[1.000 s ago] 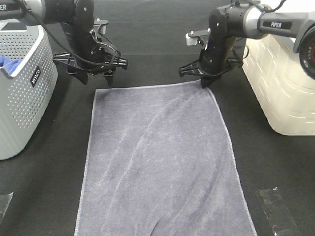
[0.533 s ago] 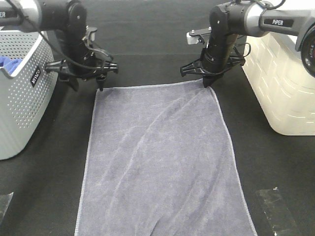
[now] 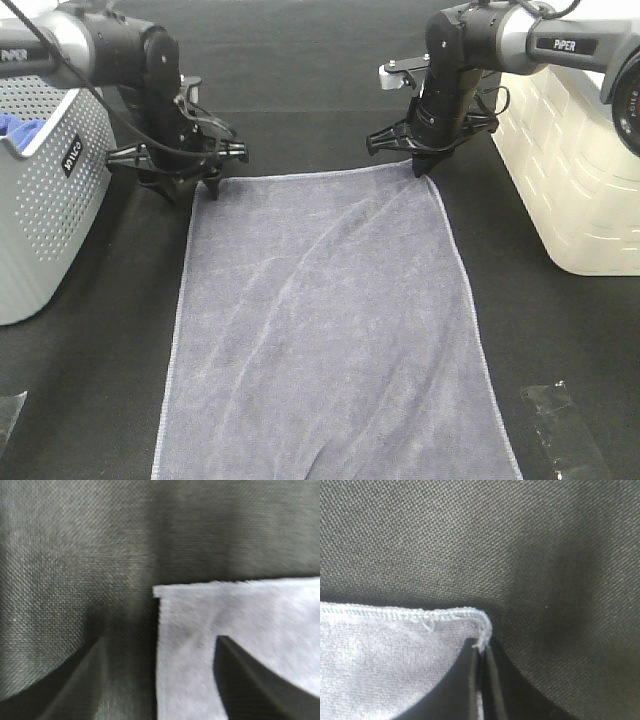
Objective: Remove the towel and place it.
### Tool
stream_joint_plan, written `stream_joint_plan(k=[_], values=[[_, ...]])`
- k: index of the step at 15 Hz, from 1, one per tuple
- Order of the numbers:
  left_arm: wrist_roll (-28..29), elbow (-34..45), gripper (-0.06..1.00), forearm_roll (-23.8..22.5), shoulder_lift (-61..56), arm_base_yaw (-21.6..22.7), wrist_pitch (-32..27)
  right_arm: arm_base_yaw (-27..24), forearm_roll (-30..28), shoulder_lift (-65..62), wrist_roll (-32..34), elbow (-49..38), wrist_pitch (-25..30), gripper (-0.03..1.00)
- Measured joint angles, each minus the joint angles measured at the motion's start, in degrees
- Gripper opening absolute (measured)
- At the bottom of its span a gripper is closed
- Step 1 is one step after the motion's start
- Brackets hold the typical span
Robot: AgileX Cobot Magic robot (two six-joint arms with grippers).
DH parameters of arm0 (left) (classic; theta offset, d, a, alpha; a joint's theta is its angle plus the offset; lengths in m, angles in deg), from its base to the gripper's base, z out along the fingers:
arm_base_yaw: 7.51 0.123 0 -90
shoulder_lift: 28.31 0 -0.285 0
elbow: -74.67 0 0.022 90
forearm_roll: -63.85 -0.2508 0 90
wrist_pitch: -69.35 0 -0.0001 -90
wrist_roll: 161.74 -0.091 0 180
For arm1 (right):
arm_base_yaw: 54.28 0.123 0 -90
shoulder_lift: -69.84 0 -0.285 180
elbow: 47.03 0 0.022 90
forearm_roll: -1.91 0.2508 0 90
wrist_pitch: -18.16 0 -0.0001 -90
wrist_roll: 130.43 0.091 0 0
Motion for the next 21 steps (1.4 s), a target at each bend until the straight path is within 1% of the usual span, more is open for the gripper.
stream_joint_plan(k=[1,2,3,5,6,7,10,12,14,16,18,19,21], values=[[0.00,0.00,0.53,-0.06,0.11,0.00,0.06,0.00,0.00,0.00,0.00,0.00,-0.06,0.00],[0.00,-0.29,0.49,-0.17,0.29,0.00,0.00,0.00,0.00,0.00,0.00,0.00,-0.06,0.00],[0.06,-0.34,0.39,-0.29,0.40,0.17,0.11,0.00,0.00,0.00,0.00,0.00,-0.11,0.00],[-0.57,-0.40,0.15,-0.11,0.46,0.29,0.80,0.00,0.00,0.00,0.00,0.00,-0.17,0.00],[-1.60,-0.40,0.06,0.06,0.46,0.29,1.26,0.00,0.00,0.00,0.00,0.00,-0.23,0.00],[-2.58,-0.40,0.01,0.06,0.46,0.29,1.38,0.00,0.00,0.00,0.00,0.00,-0.29,0.00],[-4.41,-1.49,0.01,0.11,0.63,0.29,0.63,0.00,-0.17,0.00,0.00,0.00,-0.86,0.00],[-4.41,-4.76,0.01,-0.11,1.15,0.29,0.86,0.00,-0.86,0.00,0.00,0.00,-1.32,0.00],[-4.41,-8.08,0.00,-1.60,1.15,0.17,1.03,0.00,-2.12,0.00,0.00,0.86,-1.49,0.00],[-4.47,-10.03,0.00,-3.78,1.15,0.17,1.43,0.00,-2.69,0.00,0.00,3.61,-1.72,0.00],[-4.41,-10.31,0.00,-6.65,1.15,0.17,2.75,0.00,-3.84,0.00,0.00,5.33,-4.53,0.00],[-3.90,-10.31,0.00,-8.02,1.15,0.40,4.87,0.00,-4.76,0.00,0.06,5.33,-5.73,0.00],[-2.23,-10.31,0.00,-8.02,1.32,1.32,8.94,0.00,-6.36,0.23,0.11,5.33,-9.74,0.00]])
